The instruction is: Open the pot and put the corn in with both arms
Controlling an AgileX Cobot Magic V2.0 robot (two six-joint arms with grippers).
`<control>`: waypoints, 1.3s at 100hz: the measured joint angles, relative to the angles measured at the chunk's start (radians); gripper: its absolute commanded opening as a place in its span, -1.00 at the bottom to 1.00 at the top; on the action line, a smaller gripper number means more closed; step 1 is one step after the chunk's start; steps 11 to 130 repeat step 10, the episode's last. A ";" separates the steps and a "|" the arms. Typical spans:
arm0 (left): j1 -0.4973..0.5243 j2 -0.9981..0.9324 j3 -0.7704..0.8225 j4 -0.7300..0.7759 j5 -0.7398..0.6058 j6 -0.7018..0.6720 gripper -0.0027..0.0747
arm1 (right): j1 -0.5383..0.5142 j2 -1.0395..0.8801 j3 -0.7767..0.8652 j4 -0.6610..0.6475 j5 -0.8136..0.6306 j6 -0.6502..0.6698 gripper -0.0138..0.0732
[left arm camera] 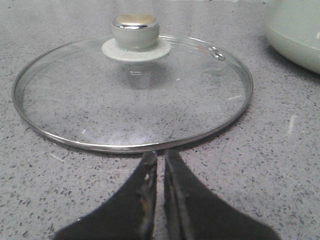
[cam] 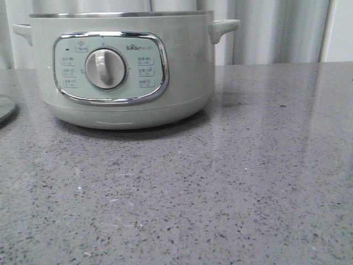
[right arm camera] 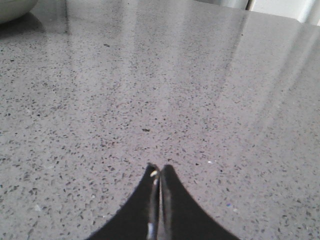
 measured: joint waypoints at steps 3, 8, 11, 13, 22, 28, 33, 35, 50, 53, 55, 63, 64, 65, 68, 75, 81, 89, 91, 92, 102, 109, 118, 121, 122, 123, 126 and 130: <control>0.000 0.000 0.000 0.000 0.000 0.000 -0.98 | 0.000 0.000 0.000 0.000 0.000 0.000 -0.83; 0.000 0.000 0.000 0.000 0.000 0.000 -0.98 | 0.000 0.000 0.000 0.000 0.000 0.000 -0.83; 0.000 0.000 0.000 0.000 0.000 0.000 -0.98 | 0.000 0.000 0.000 0.000 0.000 0.000 -0.83; 0.000 0.000 0.000 0.000 0.000 0.000 -0.98 | 0.000 0.000 0.000 0.000 0.000 0.000 -0.83; 0.000 0.000 0.000 0.000 0.000 0.000 -0.98 | 0.000 0.000 0.000 0.000 0.000 0.000 -0.83; 0.000 0.000 0.000 0.000 0.000 0.000 -0.98 | 0.000 0.000 0.000 0.000 0.000 0.000 -0.83; 0.000 0.000 0.000 0.000 0.000 0.000 -0.98 | 0.000 0.000 0.000 0.000 0.000 0.000 -0.83; 0.000 0.000 0.000 0.000 0.000 0.000 -0.98 | 0.000 0.000 0.000 0.000 0.000 0.000 -0.83; 0.000 0.000 0.000 0.000 0.000 0.000 -0.98 | 0.000 0.000 0.000 0.000 0.000 0.000 -0.83; 0.000 0.000 0.000 0.000 0.000 0.000 -0.98 | 0.000 0.000 0.000 0.000 0.000 0.000 -0.83; 0.000 0.000 0.000 0.000 0.000 0.000 -0.98 | 0.000 0.000 0.000 0.000 0.000 0.000 -0.83; 0.000 0.000 0.000 0.000 0.000 0.000 -0.98 | 0.000 0.000 0.000 0.000 0.000 0.000 -0.83; 0.000 0.000 0.000 0.000 0.000 0.000 -0.98 | 0.000 0.000 0.000 0.000 0.000 0.000 -0.83; 0.000 0.000 0.000 0.000 0.000 0.000 -0.98 | 0.000 0.000 0.000 0.000 0.000 0.000 -0.83; 0.000 0.000 0.000 0.000 0.000 0.000 -0.98 | 0.000 0.000 0.000 0.000 0.000 0.000 -0.83; 0.000 0.000 0.000 0.000 0.000 0.000 -0.98 | 0.000 0.000 0.000 0.000 0.000 0.000 -0.83; 0.000 0.000 0.000 0.000 0.000 0.000 -0.98 | 0.000 0.000 0.000 0.000 0.000 0.000 -0.83; 0.000 0.000 0.000 0.000 0.000 0.000 -0.98 | 0.000 0.000 0.000 0.000 0.000 0.000 -0.83; 0.000 0.000 0.000 0.000 0.000 0.000 -0.98 | 0.000 0.000 0.000 0.000 0.000 0.000 -0.83; 0.000 0.000 0.000 0.000 0.000 0.000 -0.98 | 0.000 0.000 0.000 0.000 0.000 0.000 -0.83; 0.000 0.000 0.000 0.000 0.000 0.000 -0.98 | 0.000 0.000 0.000 0.000 0.000 0.000 -0.83; 0.000 0.000 0.000 0.000 0.000 0.000 -0.98 | 0.000 0.000 0.000 0.000 0.000 0.000 -0.83; 0.000 0.000 0.000 0.000 0.000 0.000 -0.98 | 0.000 0.000 0.000 0.000 0.000 0.000 -0.83; 0.000 0.000 0.000 0.000 0.000 0.000 -0.98 | 0.000 0.000 0.000 0.000 0.000 0.000 -0.83; 0.000 0.000 0.000 0.000 0.000 0.000 -0.98 | 0.000 0.000 0.000 0.000 0.000 0.000 -0.83; 0.000 0.000 0.000 0.000 0.000 0.000 -0.98 | 0.000 0.000 0.000 0.000 0.000 0.000 -0.83; 0.000 0.000 0.000 0.000 0.000 0.000 -0.98 | 0.000 0.000 0.000 0.000 0.000 0.000 -0.83; 0.000 0.000 0.000 0.000 0.000 0.000 -0.98 | 0.000 0.000 0.000 0.000 0.000 0.000 -0.83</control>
